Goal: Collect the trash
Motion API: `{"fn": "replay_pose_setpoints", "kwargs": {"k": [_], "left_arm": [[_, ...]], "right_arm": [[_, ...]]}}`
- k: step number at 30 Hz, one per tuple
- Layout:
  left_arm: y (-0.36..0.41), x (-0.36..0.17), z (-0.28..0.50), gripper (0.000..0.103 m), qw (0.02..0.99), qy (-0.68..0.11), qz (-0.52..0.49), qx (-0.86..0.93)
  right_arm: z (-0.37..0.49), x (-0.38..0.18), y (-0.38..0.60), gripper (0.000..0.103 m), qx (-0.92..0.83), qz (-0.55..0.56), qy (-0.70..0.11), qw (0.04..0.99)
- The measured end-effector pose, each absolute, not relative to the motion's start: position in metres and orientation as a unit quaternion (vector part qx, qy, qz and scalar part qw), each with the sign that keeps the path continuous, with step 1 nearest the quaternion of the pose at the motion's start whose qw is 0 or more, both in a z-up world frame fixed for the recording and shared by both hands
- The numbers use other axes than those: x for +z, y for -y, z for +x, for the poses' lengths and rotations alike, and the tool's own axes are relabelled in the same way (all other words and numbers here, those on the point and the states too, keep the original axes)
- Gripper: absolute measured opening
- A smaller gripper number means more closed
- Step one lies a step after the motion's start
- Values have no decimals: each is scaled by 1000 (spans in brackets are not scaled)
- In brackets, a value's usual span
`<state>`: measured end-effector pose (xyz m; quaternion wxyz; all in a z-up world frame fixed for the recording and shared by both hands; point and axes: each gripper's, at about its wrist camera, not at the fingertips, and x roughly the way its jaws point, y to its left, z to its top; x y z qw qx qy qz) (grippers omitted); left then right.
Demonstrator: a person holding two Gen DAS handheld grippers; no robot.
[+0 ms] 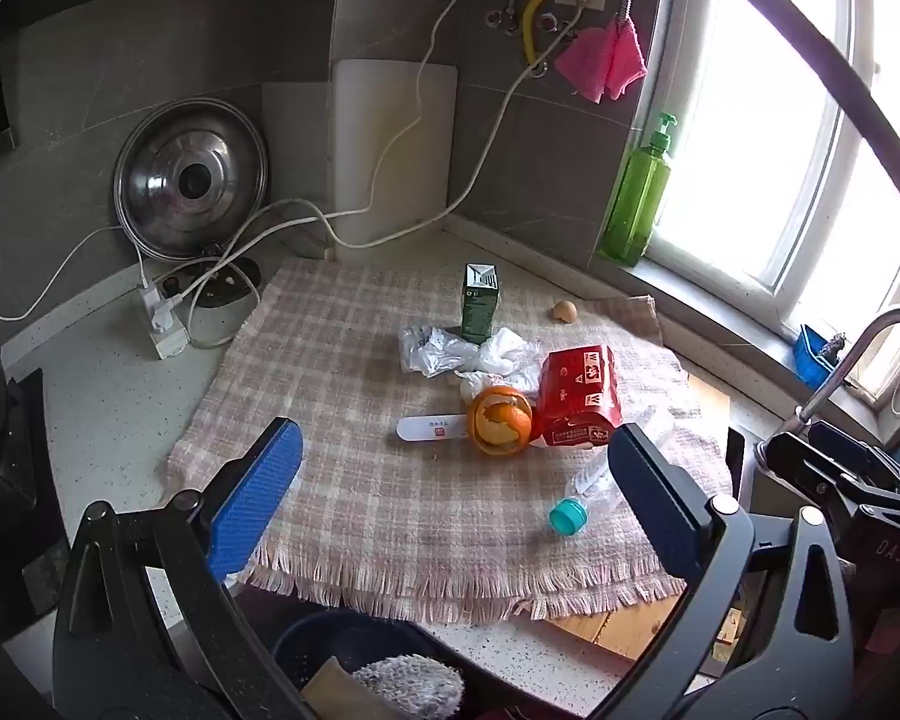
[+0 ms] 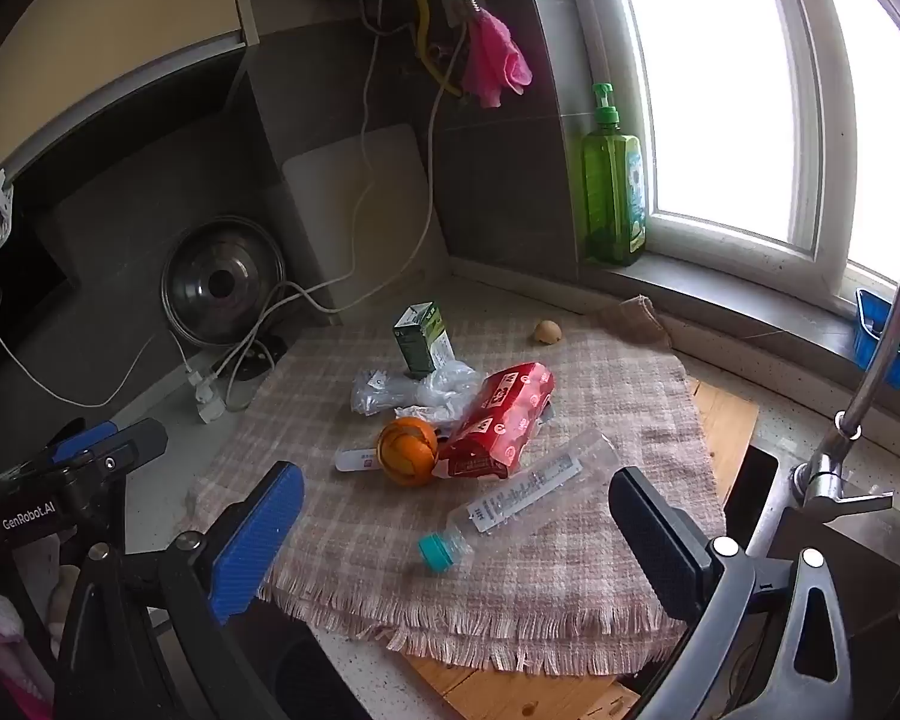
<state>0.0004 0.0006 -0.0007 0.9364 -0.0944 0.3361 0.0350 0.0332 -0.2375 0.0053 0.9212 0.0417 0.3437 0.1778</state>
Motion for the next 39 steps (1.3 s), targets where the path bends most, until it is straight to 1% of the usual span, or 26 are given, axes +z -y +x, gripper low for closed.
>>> {"fn": "replay_pose_setpoints", "kwargs": {"k": [2, 10, 16, 39], "left_arm": [[-1, -1, -1, 103, 940, -326, -92, 38], [1, -2, 3, 103, 937, -335, -91, 42], [1, -13, 10, 103, 939, -330, -91, 44], [-5, -4, 11, 103, 938, -330, -93, 43]], "right_arm": [[34, 5, 238, 103, 177, 41, -346, 920], [42, 2, 236, 103, 177, 42, -356, 917], [43, 2, 235, 103, 180, 45, -358, 915], [46, -1, 227, 103, 190, 48, -357, 913]]}}
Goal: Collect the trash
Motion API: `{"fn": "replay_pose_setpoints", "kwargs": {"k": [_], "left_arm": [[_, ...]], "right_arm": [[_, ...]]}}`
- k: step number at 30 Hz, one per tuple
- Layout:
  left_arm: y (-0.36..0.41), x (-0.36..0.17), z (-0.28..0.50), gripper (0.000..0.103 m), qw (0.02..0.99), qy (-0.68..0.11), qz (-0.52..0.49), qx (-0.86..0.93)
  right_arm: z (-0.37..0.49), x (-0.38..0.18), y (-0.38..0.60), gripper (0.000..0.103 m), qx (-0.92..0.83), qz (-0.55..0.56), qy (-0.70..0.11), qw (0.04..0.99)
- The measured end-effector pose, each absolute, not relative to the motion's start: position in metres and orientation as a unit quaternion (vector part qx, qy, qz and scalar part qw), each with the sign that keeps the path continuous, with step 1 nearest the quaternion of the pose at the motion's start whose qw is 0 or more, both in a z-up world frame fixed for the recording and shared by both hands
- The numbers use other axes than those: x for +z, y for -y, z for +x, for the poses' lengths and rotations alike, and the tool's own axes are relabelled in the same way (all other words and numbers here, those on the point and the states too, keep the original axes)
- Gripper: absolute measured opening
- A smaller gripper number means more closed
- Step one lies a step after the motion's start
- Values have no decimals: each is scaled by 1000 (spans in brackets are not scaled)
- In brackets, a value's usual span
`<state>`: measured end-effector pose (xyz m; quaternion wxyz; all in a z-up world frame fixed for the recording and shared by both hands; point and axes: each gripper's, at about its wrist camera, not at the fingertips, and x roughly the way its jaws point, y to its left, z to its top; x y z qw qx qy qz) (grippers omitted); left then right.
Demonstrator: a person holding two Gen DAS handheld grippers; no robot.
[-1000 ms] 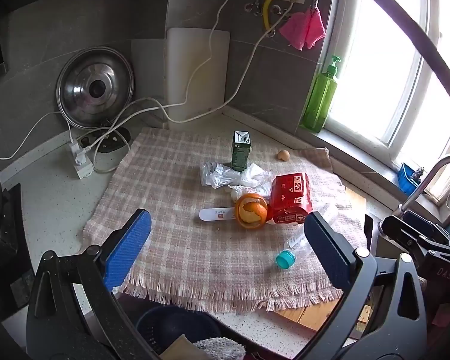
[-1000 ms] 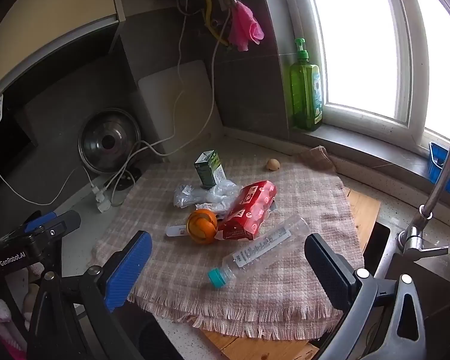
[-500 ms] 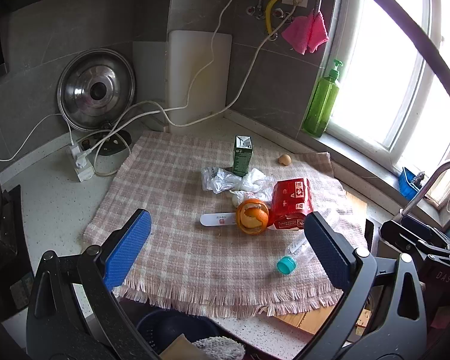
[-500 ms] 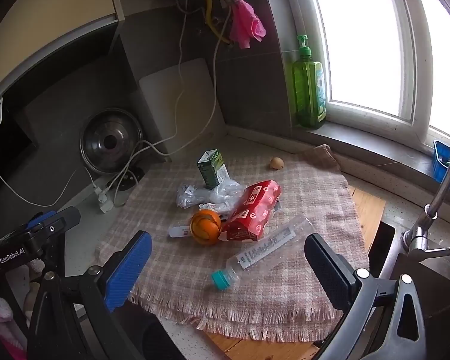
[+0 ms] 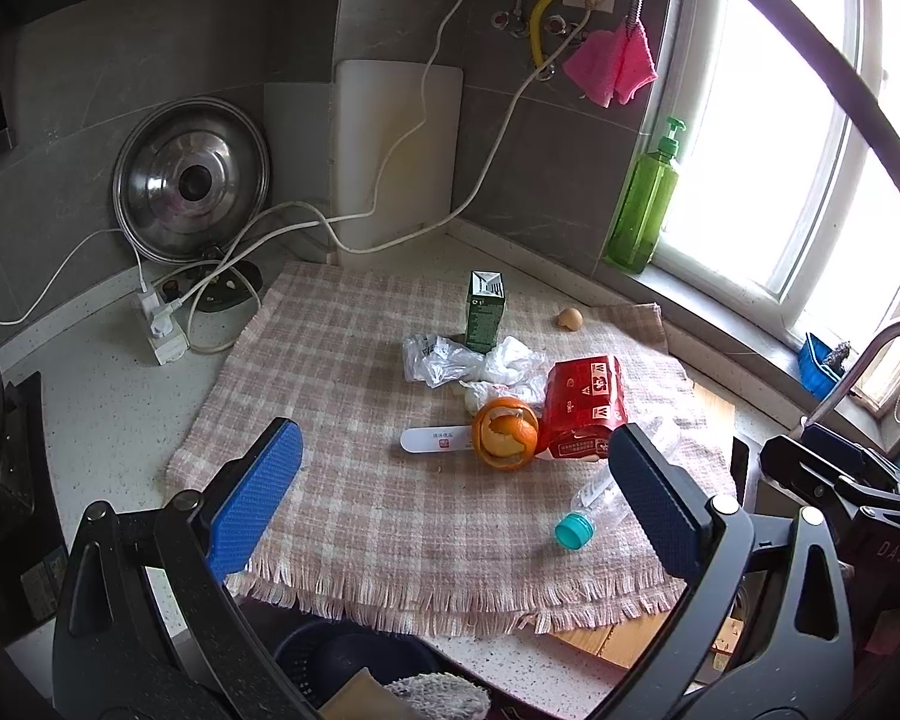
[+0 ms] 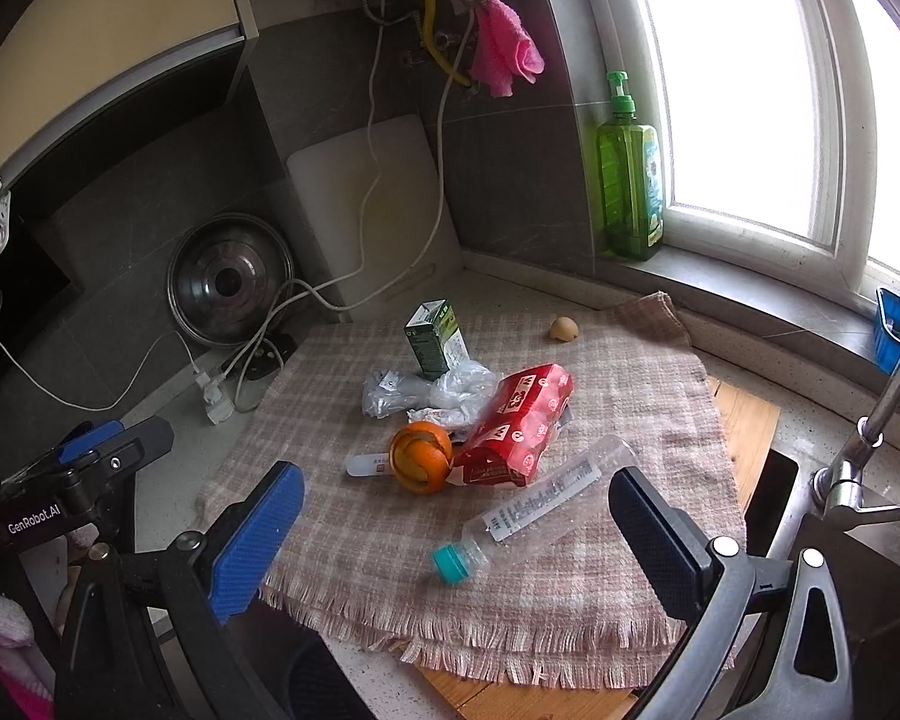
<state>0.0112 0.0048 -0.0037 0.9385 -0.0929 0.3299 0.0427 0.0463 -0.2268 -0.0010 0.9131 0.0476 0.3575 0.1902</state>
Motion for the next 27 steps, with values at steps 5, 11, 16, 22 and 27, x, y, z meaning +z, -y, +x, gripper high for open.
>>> {"fn": "replay_pose_setpoints", "kwargs": {"k": [5, 11, 16, 22, 27], "left_arm": [[-5, -3, 11, 103, 938, -330, -92, 43], [-5, -3, 12, 103, 938, -331, -93, 41], [-5, -4, 12, 103, 938, -331, -93, 42], [-5, -4, 12, 103, 938, -330, -93, 42], [-5, -4, 12, 103, 938, -330, -93, 41]], "right_arm": [[46, -1, 224, 103, 191, 45, -357, 913], [46, -1, 223, 103, 192, 45, -360, 912], [47, -3, 224, 103, 191, 44, -363, 911], [47, -5, 227, 103, 190, 46, -368, 909], [48, -5, 227, 103, 190, 45, -367, 909]]}}
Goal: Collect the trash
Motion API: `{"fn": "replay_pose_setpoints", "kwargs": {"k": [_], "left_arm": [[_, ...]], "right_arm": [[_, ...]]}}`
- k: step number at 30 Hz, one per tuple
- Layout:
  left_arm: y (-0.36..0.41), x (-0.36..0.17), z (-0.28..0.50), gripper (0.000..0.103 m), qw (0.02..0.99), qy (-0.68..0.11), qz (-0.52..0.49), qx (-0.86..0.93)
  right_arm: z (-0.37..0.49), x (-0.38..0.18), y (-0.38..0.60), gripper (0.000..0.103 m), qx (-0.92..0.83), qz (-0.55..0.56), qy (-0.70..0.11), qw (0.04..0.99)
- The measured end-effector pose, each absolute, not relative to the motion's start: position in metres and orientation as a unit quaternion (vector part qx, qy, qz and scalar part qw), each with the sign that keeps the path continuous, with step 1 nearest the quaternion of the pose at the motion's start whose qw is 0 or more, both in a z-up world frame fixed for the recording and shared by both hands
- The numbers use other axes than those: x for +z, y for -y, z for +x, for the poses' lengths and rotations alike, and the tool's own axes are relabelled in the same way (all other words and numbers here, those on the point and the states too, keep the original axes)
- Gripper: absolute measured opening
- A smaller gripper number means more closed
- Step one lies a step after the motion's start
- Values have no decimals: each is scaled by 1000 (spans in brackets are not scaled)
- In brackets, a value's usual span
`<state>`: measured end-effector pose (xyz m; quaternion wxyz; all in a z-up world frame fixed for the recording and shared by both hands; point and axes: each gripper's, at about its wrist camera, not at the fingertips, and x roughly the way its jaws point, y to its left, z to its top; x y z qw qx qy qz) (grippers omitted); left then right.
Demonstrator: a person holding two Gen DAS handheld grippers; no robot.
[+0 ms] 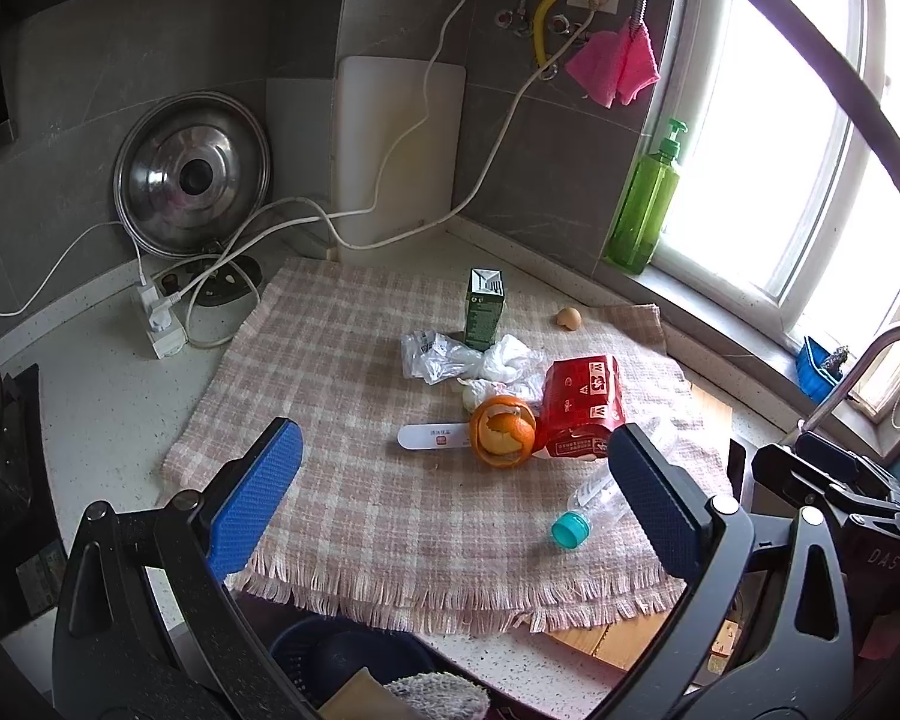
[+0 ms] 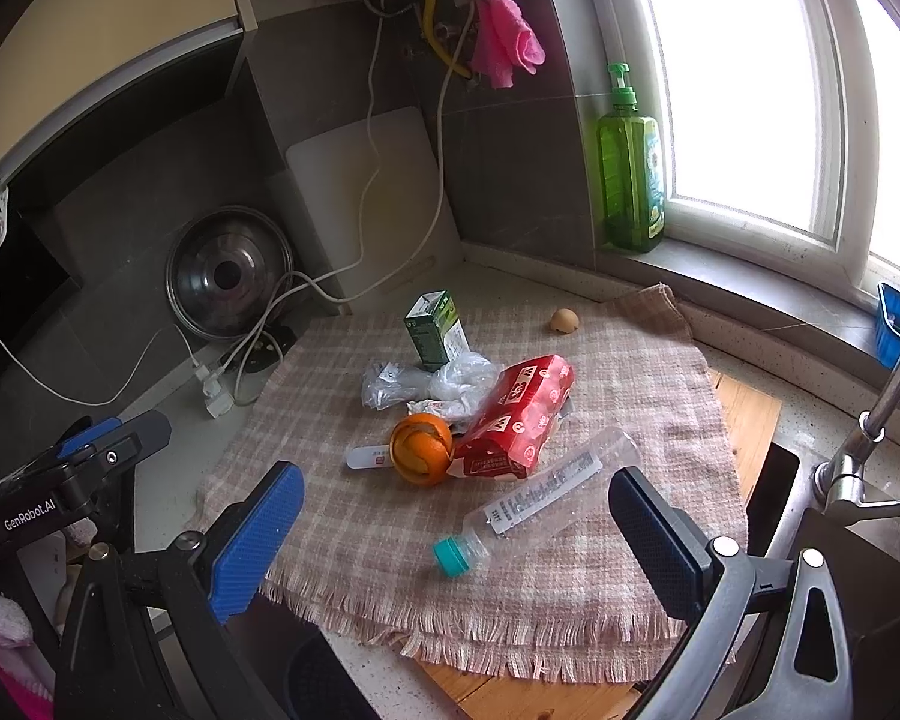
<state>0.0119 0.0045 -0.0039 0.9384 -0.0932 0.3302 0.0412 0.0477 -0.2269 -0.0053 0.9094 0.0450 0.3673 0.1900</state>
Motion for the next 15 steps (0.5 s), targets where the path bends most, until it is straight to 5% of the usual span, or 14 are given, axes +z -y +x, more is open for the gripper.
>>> {"fn": "replay_pose_setpoints", "kwargs": {"k": [15], "left_arm": [[-4, -5, 14, 103, 938, -332, -95, 41]], "right_arm": [[49, -8, 228, 103, 187, 46, -373, 907]]}}
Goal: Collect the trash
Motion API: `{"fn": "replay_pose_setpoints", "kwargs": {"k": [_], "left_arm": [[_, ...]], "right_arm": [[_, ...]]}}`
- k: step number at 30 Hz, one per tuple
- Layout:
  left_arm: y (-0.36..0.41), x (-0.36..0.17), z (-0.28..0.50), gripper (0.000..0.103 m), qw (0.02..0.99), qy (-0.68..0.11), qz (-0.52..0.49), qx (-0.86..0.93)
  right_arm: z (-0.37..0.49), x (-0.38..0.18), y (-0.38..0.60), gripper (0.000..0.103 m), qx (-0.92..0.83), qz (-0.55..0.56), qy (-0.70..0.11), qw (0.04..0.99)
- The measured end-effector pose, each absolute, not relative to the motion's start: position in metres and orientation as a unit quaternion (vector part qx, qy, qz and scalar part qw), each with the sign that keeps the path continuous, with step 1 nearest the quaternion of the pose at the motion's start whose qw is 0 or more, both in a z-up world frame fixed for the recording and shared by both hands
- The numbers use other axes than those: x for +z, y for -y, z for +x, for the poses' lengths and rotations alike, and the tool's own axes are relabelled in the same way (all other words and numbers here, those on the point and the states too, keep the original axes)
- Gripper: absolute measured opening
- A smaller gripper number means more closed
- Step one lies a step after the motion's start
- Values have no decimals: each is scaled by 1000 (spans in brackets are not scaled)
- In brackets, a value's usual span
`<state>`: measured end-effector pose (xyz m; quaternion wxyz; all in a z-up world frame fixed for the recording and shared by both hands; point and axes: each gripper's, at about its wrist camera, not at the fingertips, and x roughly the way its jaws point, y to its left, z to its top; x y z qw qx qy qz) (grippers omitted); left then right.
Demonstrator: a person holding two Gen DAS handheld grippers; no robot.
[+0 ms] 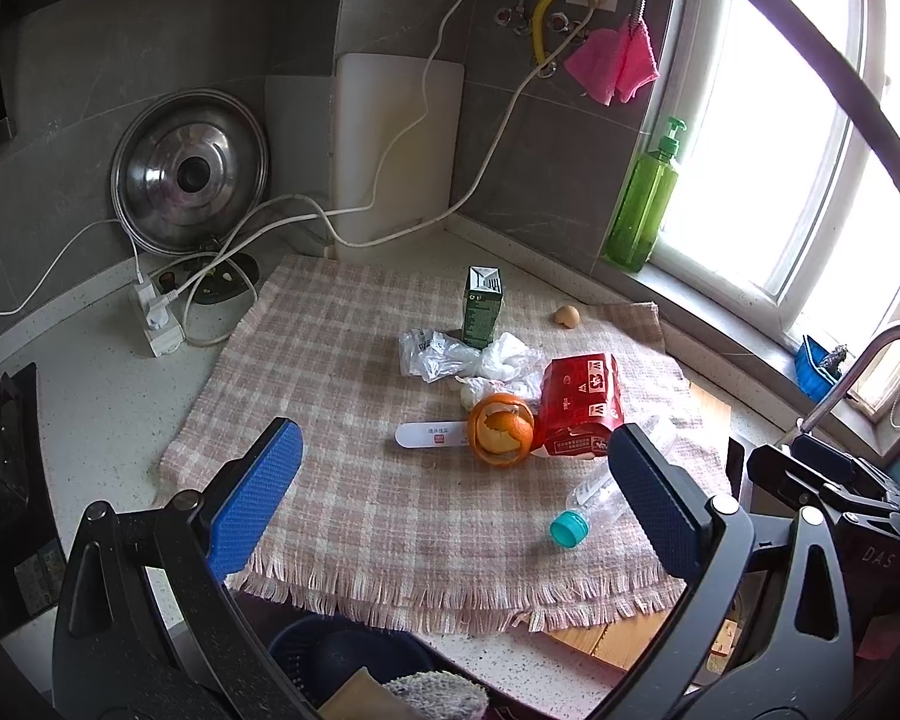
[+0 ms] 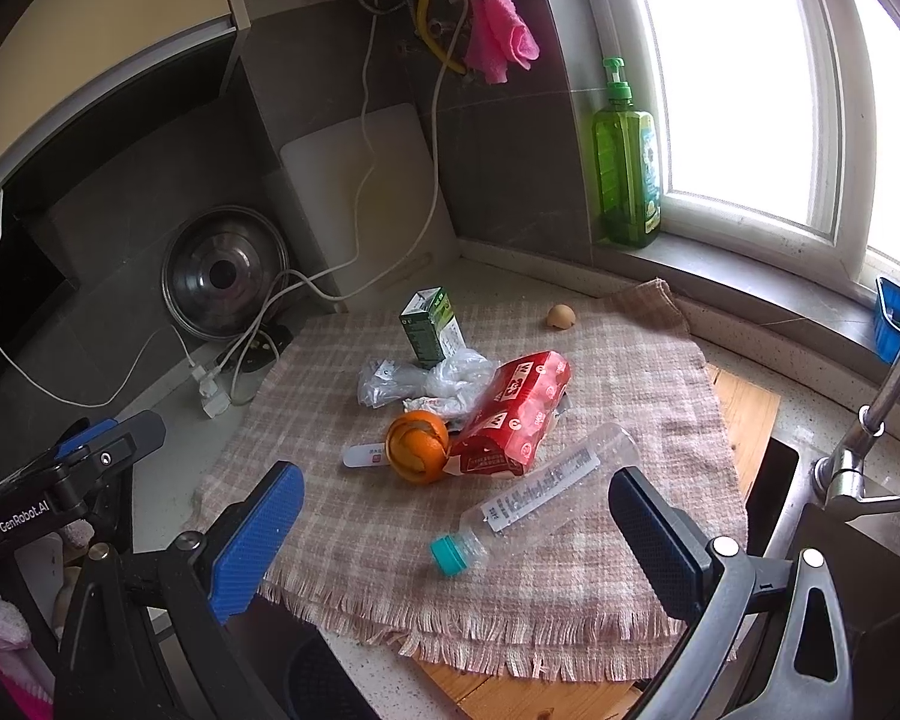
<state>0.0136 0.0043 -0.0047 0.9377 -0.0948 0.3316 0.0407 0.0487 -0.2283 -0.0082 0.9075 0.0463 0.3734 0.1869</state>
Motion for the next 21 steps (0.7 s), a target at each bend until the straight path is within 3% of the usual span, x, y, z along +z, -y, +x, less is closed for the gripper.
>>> {"fn": "replay_pose_setpoints", "kwargs": {"k": [21], "left_arm": [[10, -32, 15, 103, 933, -351, -77, 28]], "right_arm": [[67, -31, 249, 103, 148, 63, -407, 899]]}}
